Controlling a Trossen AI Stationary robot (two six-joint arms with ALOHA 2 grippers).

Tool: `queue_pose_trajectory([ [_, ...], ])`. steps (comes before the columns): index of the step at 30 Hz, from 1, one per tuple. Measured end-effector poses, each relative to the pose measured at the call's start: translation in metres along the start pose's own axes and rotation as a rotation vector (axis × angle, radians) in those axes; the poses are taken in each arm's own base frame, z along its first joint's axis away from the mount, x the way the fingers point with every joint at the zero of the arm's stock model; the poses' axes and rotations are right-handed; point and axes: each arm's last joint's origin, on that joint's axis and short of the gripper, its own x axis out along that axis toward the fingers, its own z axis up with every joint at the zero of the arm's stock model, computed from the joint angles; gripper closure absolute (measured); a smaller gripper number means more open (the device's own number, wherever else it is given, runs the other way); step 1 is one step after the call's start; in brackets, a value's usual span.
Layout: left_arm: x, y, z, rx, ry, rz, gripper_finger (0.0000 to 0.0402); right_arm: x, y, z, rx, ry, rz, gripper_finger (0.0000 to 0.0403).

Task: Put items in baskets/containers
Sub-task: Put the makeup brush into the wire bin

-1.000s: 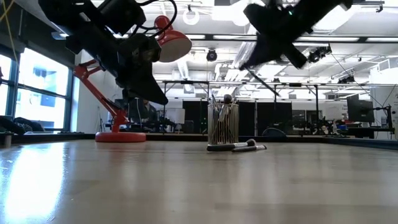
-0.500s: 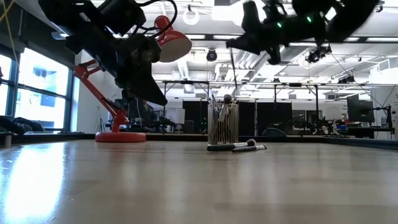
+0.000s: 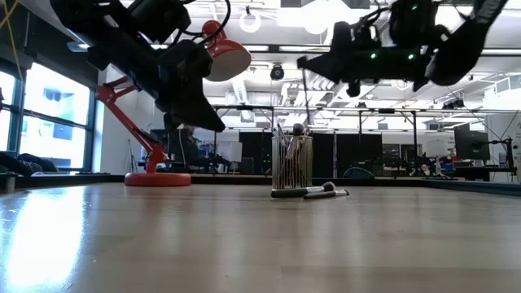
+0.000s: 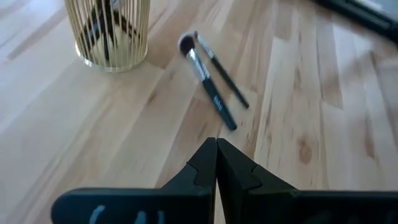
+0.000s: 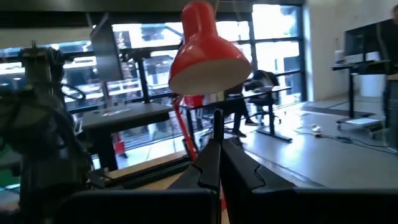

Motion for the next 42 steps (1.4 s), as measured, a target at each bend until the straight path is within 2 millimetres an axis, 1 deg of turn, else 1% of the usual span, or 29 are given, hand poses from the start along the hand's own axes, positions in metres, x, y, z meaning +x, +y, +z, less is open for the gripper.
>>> queue_pose_trajectory([
  [5,0.000,-0.001,0.002,0.000,-0.020,-0.007,0.0400,0.017,-0.005,-0.019,-0.007,0.039,0.057,0.0403],
  [9,0.000,-0.001,0.002,-0.019,-0.012,-0.022,0.0400,0.024,-0.010,-0.032,-0.026,0.081,0.061,0.0403],
  [12,0.000,-0.002,0.001,-0.080,0.001,-0.049,0.0400,0.025,-0.014,-0.041,-0.040,0.118,0.058,0.0403],
  [15,0.000,-0.002,0.001,-0.113,0.012,-0.068,0.0400,0.025,-0.015,-0.046,-0.028,0.151,0.051,0.0402],
  [20,0.000,-0.003,0.001,-0.130,0.020,-0.081,0.0400,0.024,-0.016,-0.053,-0.026,0.212,0.032,0.0402],
  [25,0.000,-0.003,0.001,-0.131,0.020,-0.081,0.0400,0.023,-0.016,-0.054,-0.019,0.225,0.031,0.0398],
  [29,0.000,-0.003,0.001,-0.131,0.019,-0.081,0.0400,0.023,-0.016,-0.054,-0.018,0.231,0.041,0.0370],
  [37,0.000,-0.003,0.001,-0.132,0.018,-0.079,0.0400,0.023,-0.016,-0.055,-0.041,0.245,0.048,0.0279],
  [39,0.000,-0.003,0.001,-0.132,0.018,-0.079,0.0400,0.023,-0.015,-0.051,-0.066,0.230,0.055,0.0263],
  [42,0.000,-0.003,0.001,-0.132,0.018,-0.079,0.0400,0.022,-0.013,-0.036,-0.077,0.174,0.062,0.0248],
])
